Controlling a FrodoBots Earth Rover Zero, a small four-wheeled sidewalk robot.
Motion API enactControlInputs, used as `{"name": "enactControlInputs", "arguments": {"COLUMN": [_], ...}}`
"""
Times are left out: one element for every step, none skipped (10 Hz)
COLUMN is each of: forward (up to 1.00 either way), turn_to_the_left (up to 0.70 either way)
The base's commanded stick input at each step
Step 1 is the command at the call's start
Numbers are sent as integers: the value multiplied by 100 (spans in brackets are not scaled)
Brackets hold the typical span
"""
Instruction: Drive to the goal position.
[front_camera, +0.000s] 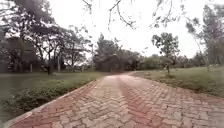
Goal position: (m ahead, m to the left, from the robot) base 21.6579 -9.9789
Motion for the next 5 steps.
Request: {"name": "enactControlInputs", "arguments": {"forward": [70, 70, 70, 70, 70], "turn_to_the_left": [0, 0, 0, 0, 0]}}
